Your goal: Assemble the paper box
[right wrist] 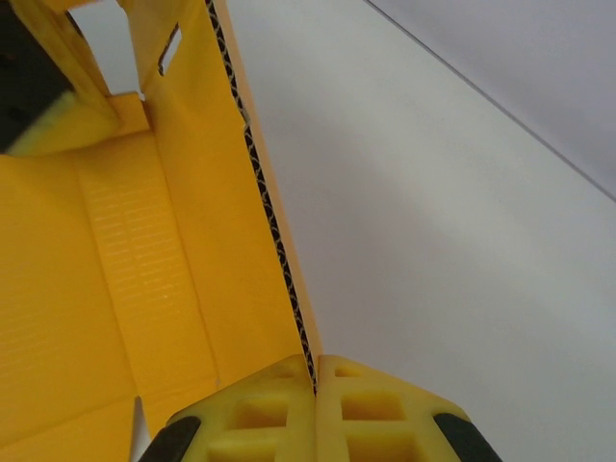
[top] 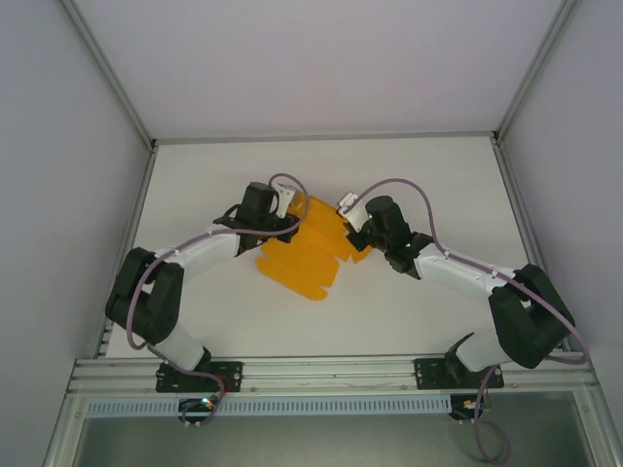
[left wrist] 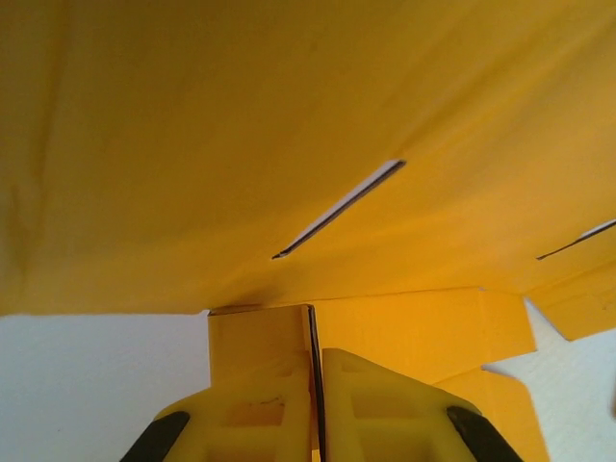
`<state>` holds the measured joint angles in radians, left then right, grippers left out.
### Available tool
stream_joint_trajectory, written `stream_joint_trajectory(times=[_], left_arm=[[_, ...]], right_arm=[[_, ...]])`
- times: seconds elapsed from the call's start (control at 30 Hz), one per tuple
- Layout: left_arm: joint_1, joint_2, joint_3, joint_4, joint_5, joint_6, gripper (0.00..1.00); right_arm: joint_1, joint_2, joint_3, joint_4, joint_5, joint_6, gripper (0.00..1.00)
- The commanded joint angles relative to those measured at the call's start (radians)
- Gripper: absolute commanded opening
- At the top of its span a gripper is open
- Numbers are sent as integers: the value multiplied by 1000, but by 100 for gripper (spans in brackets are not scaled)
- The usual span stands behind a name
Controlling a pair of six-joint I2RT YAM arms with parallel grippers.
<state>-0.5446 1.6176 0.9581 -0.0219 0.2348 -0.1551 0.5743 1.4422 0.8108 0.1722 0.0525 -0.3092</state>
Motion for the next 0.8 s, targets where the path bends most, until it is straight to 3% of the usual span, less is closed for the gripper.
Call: stream_joint_trajectory(times=[0.0, 0.07, 0.3, 0.53, 0.57, 0.7, 0.77], left_arm=[[-28, 42, 27, 0, 45, -7, 17], [-28, 56, 27, -4, 44, -14, 33], [-17, 40, -3, 56, 178, -60, 52], [30, -12, -47, 118, 300, -140, 88], [47, -23, -58, 124, 321, -158, 99], [122, -125, -153, 231, 424, -277, 100], [166, -213, -191, 216, 413, -289, 100]], right_arm=[[30, 22, 27, 25, -49, 53, 0], [34, 24, 24, 26, -46, 57, 0], [34, 25, 21, 12, -36, 35, 0], [39, 26, 26, -8, 21, -20, 0], [39, 25, 29, -15, 33, -33, 0], [51, 24, 43, -40, 115, -135, 0], [62, 32, 49, -45, 168, -214, 0]])
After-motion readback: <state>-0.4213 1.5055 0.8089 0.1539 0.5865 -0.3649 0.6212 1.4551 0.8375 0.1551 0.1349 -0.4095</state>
